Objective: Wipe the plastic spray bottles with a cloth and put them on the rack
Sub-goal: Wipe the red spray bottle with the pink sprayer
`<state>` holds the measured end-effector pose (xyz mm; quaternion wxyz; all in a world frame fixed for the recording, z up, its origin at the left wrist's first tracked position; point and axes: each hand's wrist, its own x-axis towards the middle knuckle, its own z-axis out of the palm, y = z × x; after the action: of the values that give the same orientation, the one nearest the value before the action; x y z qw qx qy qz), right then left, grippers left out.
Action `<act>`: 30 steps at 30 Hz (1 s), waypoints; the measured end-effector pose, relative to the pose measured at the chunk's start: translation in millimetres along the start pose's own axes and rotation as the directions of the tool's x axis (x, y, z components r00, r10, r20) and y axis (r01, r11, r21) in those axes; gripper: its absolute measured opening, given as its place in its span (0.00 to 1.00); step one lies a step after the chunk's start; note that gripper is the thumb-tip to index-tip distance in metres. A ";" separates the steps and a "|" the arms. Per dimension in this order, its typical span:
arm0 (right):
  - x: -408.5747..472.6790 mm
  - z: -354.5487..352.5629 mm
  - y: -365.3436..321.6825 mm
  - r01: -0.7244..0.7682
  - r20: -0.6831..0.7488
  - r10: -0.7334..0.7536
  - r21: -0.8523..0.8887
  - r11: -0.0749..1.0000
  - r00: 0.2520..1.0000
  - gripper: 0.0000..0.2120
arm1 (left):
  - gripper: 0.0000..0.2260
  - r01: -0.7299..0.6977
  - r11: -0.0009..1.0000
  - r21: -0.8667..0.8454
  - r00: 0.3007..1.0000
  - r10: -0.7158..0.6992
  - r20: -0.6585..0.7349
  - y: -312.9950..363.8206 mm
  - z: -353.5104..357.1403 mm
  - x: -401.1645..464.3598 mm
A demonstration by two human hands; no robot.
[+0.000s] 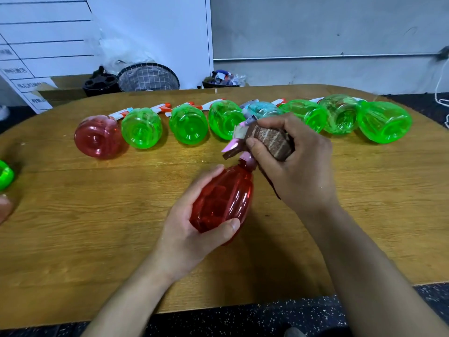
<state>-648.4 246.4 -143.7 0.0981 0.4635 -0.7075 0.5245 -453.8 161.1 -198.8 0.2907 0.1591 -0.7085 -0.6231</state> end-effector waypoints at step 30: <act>2.7 -2.4 6.3 -0.095 0.021 0.094 0.075 0.993 0.995 0.08 | 0.35 0.049 0.999 -0.002 0.999 -0.049 -0.023 2.6 0.6 -1.3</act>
<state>-655.5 247.0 -145.1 0.0490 0.4375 -0.7089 0.5510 -452.8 162.8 -196.5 0.2836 0.1833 -0.7004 -0.6288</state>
